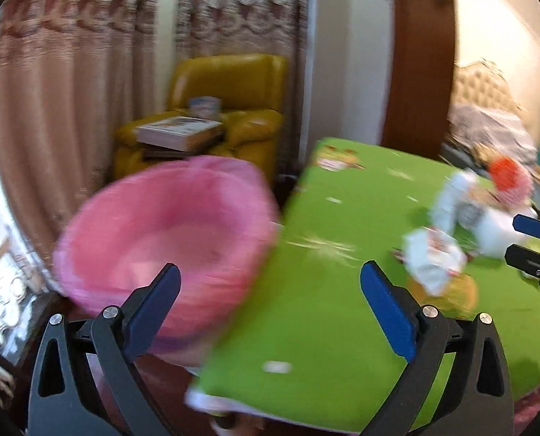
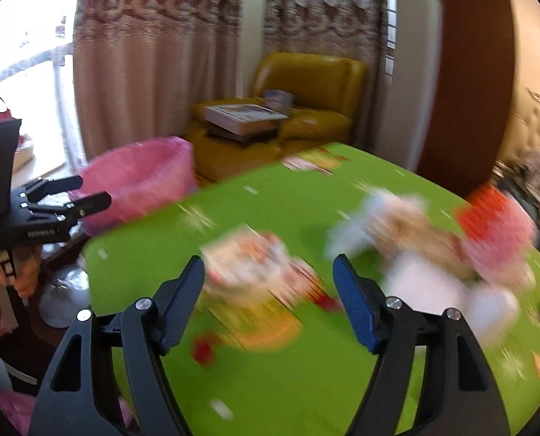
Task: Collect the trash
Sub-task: 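Grasp the printed paper cup with the left tool while the right tool grasps a white paper roll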
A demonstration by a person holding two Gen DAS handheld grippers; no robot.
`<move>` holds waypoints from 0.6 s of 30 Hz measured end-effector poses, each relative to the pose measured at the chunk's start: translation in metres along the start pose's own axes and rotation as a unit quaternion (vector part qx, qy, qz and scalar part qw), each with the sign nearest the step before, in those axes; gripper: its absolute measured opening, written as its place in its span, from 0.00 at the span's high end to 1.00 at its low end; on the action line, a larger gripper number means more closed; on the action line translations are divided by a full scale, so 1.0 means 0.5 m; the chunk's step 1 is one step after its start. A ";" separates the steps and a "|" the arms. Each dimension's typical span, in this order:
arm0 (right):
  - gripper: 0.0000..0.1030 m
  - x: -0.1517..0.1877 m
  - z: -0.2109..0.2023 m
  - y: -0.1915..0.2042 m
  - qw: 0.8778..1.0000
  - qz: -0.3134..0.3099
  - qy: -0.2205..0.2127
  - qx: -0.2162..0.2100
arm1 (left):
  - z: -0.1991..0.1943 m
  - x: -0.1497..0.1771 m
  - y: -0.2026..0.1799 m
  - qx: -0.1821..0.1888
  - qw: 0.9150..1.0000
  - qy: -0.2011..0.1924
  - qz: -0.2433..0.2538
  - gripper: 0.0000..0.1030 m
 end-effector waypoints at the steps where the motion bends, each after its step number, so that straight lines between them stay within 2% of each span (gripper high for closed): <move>1: 0.31 0.018 -0.018 -0.029 1.000 0.013 0.003 0.013 | 0.005 0.003 -0.031 0.013 1.000 0.006 0.008 0.10; 7: 0.29 0.111 -0.106 -0.175 0.994 0.077 0.013 0.080 | 0.034 0.033 -0.184 0.075 0.995 0.035 0.056 0.09; 12: 0.29 0.166 -0.134 -0.265 0.986 0.113 0.035 0.117 | 0.082 0.031 -0.290 0.086 0.990 0.048 0.096 0.09; 15: 0.29 0.184 -0.131 -0.297 0.984 0.132 0.054 0.110 | 0.122 0.024 -0.319 0.095 0.989 0.073 0.085 0.09; 18: 0.27 0.197 -0.111 -0.321 0.980 0.151 0.085 0.098 | 0.159 0.020 -0.331 0.079 0.989 0.094 0.085 0.09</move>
Point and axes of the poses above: each gripper's, at about its wrist camera, not at the fingertips, and z roughly the way its jaws point, y to its left, x to its underside, the point moved 2 cm from there along z, roughly the way its jaws point, and after that the axes turned 7 degrees about -y, right-handed, at the moved point
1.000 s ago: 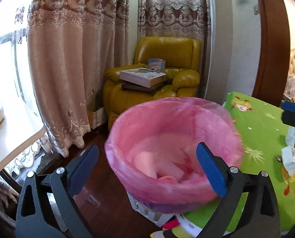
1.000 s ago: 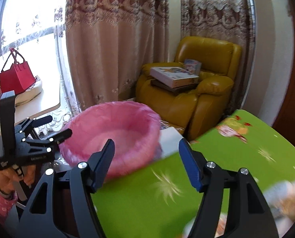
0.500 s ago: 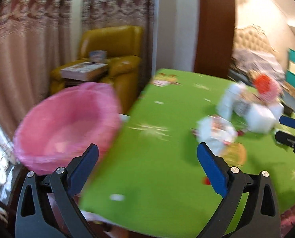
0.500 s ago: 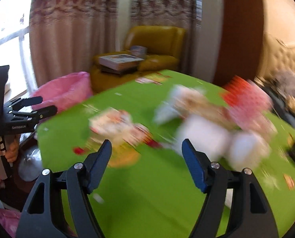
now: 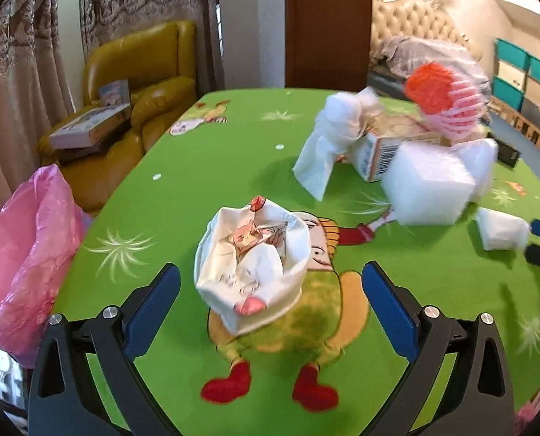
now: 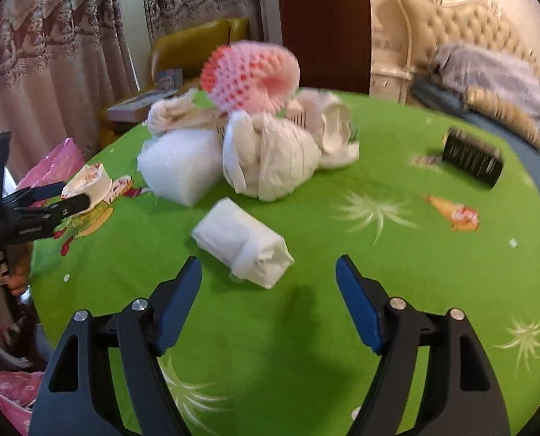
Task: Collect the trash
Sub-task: 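Grasp the printed paper cup with the left tool while the right tool grasps a white paper roll, then lift the paper cup and paper roll off the table with both tools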
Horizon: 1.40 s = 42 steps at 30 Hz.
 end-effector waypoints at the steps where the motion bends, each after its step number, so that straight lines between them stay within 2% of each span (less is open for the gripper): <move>1: 0.27 -0.001 0.001 -0.003 1.000 0.002 0.009 0.000 | 0.007 -0.002 -0.001 -0.003 1.000 0.005 -0.001 0.09; 3: 0.27 -0.002 0.016 -0.002 1.000 0.002 0.029 -0.007 | 0.021 -0.007 -0.002 -0.004 1.000 0.012 -0.004 0.09; 7: 0.27 -0.025 0.034 0.019 0.998 -0.043 0.036 0.017 | 0.037 -0.018 0.002 -0.009 1.000 0.019 -0.004 0.09; 9: 0.26 -0.038 0.055 0.031 0.997 -0.052 0.059 0.015 | 0.042 -0.024 0.001 -0.004 1.000 0.019 -0.005 0.10; 10: 0.26 -0.042 0.062 0.037 0.996 -0.055 0.063 0.014 | 0.043 -0.024 0.002 -0.001 1.000 0.019 -0.005 0.14; 11: 0.26 -0.045 0.068 0.041 0.996 -0.059 0.065 0.016 | 0.043 -0.021 0.005 0.000 1.000 0.019 -0.005 0.24; 13: 0.28 -0.046 0.073 0.052 0.996 -0.064 0.065 0.015 | 0.046 -0.019 0.008 0.001 1.000 0.020 -0.004 0.34; 14: 0.45 -0.046 0.069 0.058 0.996 -0.066 0.059 0.012 | 0.044 -0.015 0.009 0.004 1.000 0.020 -0.006 0.39; 15: 0.60 -0.044 0.064 0.065 0.996 -0.067 0.055 0.008 | 0.040 -0.011 0.012 0.009 1.000 0.019 -0.009 0.39; 18: 0.71 -0.032 0.036 0.086 0.996 -0.079 0.034 0.013 | 0.022 0.000 0.022 0.010 1.000 0.008 -0.014 0.40; 21: 0.71 -0.013 0.003 0.105 0.997 -0.081 0.013 0.012 | -0.001 0.012 0.028 0.012 1.000 -0.001 -0.021 0.40; 27: 0.71 0.008 -0.031 0.133 0.997 -0.078 -0.002 0.013 | -0.040 0.039 0.031 0.018 0.999 -0.013 -0.030 0.40; 37: 0.71 0.011 -0.039 0.162 0.997 -0.065 -0.029 -0.011 | -0.102 0.076 0.011 0.007 0.998 -0.055 -0.001 0.40; 42: 0.71 0.012 -0.046 0.177 0.997 -0.063 -0.048 -0.019 | -0.112 0.084 0.010 0.010 0.998 -0.063 -0.009 0.40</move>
Point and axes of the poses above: each gripper's, at about its wrist camera, not at the fingertips, and z roughly the way its jaws point, y to its left, x to its underside, the point moved 2 cm from there along z, roughly the way its jaws point, and after that the axes turned 7 degrees about -y, right-handed, at the moved point
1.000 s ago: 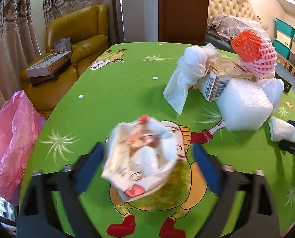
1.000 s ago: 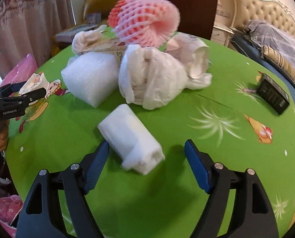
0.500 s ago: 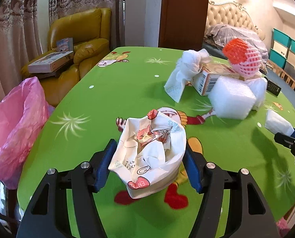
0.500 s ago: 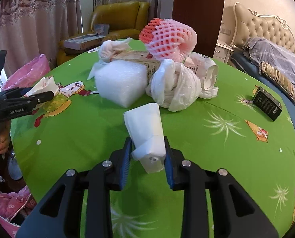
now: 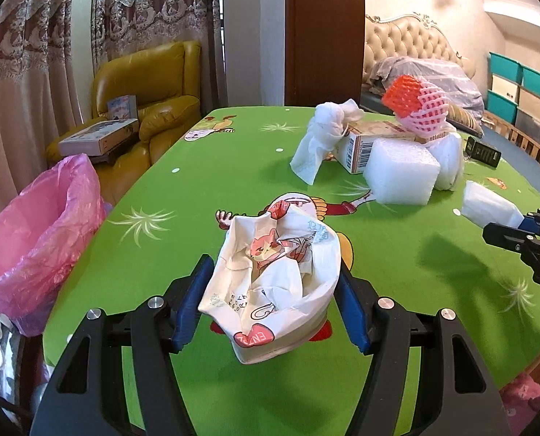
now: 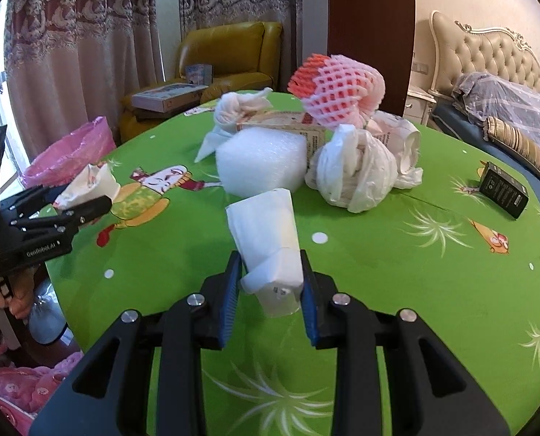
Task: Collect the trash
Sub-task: 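Lift the paper cup and paper roll off the table with both tools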
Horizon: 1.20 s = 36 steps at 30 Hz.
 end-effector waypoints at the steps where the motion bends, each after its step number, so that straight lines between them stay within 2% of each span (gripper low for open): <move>1: 0.71 0.000 -0.001 0.002 1.000 0.000 -0.004 0.000 | 0.000 0.000 0.001 0.000 1.000 -0.001 -0.001 0.40; 6: 0.71 0.003 -0.001 -0.010 1.000 0.018 -0.016 0.008 | 0.004 -0.001 0.009 -0.007 1.000 -0.006 -0.009 0.40; 13: 0.71 0.013 0.007 -0.029 0.999 0.046 -0.018 0.016 | -0.007 -0.011 0.011 -0.027 0.999 -0.034 -0.001 0.40; 20: 0.71 0.015 0.002 -0.034 0.998 0.053 -0.041 0.012 | 0.010 -0.017 0.009 -0.039 0.998 -0.055 0.002 0.40; 24: 0.71 0.016 -0.006 -0.030 0.997 0.051 -0.054 0.004 | 0.026 -0.005 0.001 -0.033 0.998 -0.055 -0.002 0.40; 28: 0.71 0.016 -0.009 -0.029 0.997 0.052 -0.058 0.004 | 0.018 -0.003 -0.015 -0.034 0.996 -0.075 0.026 0.39; 30: 0.71 0.016 -0.009 -0.029 0.997 0.054 -0.059 0.005 | 0.024 -0.001 -0.017 -0.029 0.997 -0.067 0.034 0.39; 36: 0.71 0.016 -0.012 -0.028 0.996 0.053 -0.065 0.005 | 0.025 0.000 -0.007 -0.017 0.998 -0.066 0.017 0.39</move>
Point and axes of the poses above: each gripper's, at about its wrist camera, not at the fingertips, and z roughly the way its jaws point, y to its left, x to its underside, the point moved 2 cm from there along z, roughly the way its jaws point, and after that the axes turned 7 degrees about -y, right-handed, at the moved point
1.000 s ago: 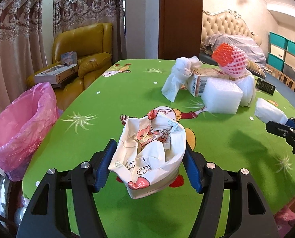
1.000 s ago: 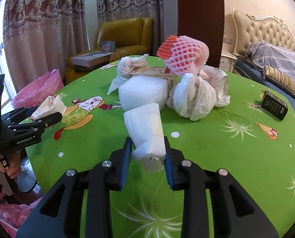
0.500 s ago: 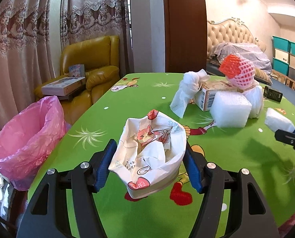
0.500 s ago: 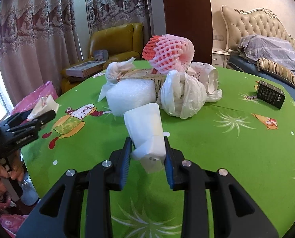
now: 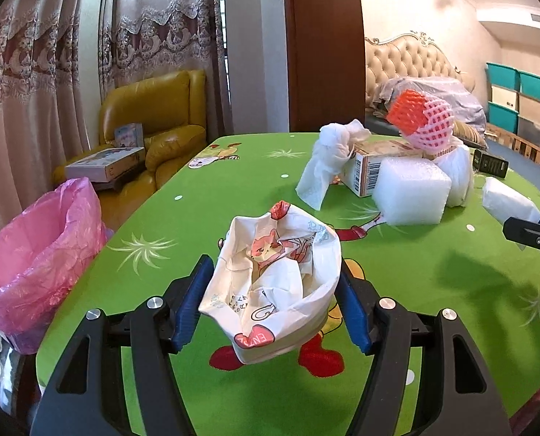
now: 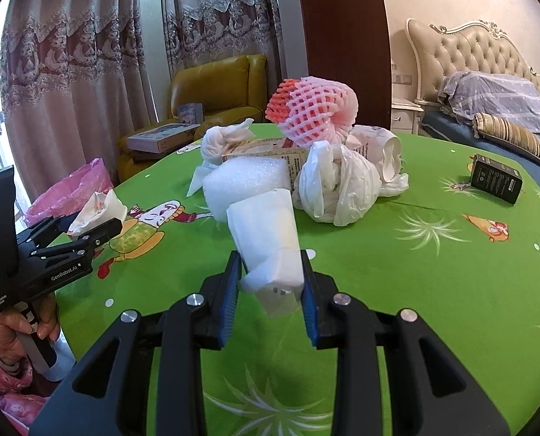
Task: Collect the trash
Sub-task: 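Lift the paper cup and paper roll off the table with both tools, then carry both items to the pink bin and open both tools to drop them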
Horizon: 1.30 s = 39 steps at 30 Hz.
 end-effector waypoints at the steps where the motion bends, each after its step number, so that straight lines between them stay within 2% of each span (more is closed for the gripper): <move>1: 0.71 0.000 0.000 0.000 1.000 0.002 -0.001 0.004 | 0.000 0.000 -0.001 -0.001 1.000 0.000 0.001 0.39; 3: 0.71 -0.003 -0.002 0.004 1.000 -0.001 -0.003 0.020 | -0.003 0.001 0.003 0.000 1.000 0.004 0.000 0.39; 5: 0.71 -0.005 0.002 0.016 1.000 -0.006 -0.002 0.019 | -0.016 0.000 0.018 0.000 1.000 0.001 -0.007 0.39; 8: 0.71 -0.010 0.020 0.054 1.000 -0.006 0.007 -0.012 | -0.041 -0.007 0.053 -0.013 1.000 -0.007 -0.013 0.39; 13: 0.71 -0.029 0.064 0.167 0.996 -0.054 0.021 -0.066 | -0.083 -0.024 0.134 -0.046 0.998 -0.023 -0.023 0.39; 22: 0.70 -0.101 0.155 0.357 0.981 -0.109 0.028 -0.157 | -0.128 -0.044 0.309 -0.124 0.990 -0.034 -0.049 0.39; 27: 0.68 -0.146 0.223 0.460 0.971 -0.119 0.040 -0.205 | -0.132 -0.049 0.385 -0.165 0.985 -0.028 -0.041 0.39; 33: 0.68 -0.183 0.296 0.577 0.959 -0.139 0.053 -0.242 | -0.131 -0.050 0.475 -0.200 0.978 -0.014 -0.061 0.38; 39: 0.66 -0.216 0.346 0.678 0.950 -0.162 0.058 -0.259 | -0.113 -0.037 0.572 -0.215 0.972 0.002 -0.096 0.38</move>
Point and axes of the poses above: each gripper's, at about its wrist camera, not at the fingertips, and z roughly the way its jaws point, y to its left, x to its underside, the point moved 2 cm from there along z, roughly the way its jaws point, and after that the axes turned 7 degrees about -y, right-handed, at the moved point
